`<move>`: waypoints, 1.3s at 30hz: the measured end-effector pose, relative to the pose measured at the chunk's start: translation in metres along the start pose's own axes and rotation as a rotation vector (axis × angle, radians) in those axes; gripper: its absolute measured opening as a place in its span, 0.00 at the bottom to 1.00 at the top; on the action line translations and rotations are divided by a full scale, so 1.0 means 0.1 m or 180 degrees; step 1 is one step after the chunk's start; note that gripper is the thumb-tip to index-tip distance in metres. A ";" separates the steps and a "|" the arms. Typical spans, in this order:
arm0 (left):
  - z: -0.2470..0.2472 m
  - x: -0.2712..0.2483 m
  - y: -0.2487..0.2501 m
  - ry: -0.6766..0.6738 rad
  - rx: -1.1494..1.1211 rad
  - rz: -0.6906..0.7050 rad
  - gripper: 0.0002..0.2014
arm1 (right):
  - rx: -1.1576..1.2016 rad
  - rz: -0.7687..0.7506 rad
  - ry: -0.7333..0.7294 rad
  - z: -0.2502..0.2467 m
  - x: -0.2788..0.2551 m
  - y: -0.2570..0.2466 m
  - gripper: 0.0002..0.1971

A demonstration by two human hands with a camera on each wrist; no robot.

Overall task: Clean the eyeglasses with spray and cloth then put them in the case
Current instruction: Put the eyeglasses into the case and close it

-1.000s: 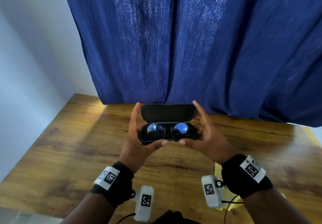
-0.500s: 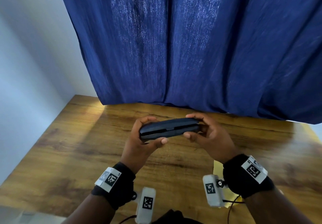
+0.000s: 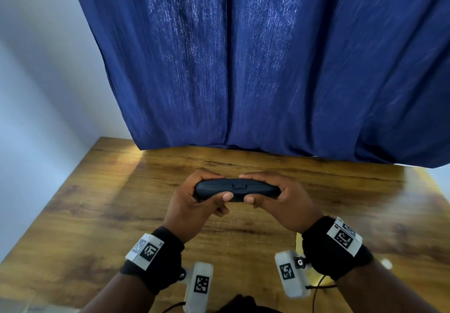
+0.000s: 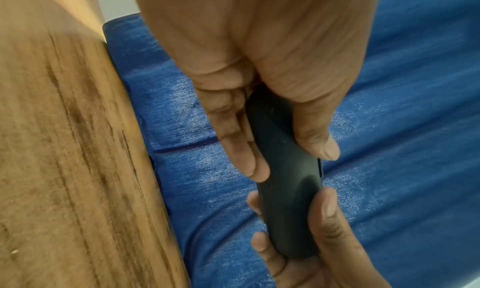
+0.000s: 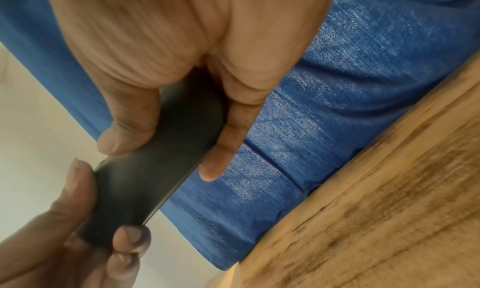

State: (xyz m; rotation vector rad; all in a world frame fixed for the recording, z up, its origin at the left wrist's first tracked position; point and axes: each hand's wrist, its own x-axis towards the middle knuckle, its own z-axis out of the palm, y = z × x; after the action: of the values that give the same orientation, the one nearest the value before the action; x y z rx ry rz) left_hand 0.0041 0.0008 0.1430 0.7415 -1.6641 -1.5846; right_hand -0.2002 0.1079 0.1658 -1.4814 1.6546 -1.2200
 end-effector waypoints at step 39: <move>1.24 0.80 -1.05 -0.1346 0.1349 -0.0475 0.31 | -0.1600 0.2017 -0.0021 -0.87 -0.19 1.73 0.33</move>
State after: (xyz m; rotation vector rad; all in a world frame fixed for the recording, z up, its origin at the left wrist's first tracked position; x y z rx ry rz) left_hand -0.1501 0.0006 0.0476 0.7902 -2.3491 -1.5846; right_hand -0.3464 0.1391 0.0415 -1.0591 2.2931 -0.4714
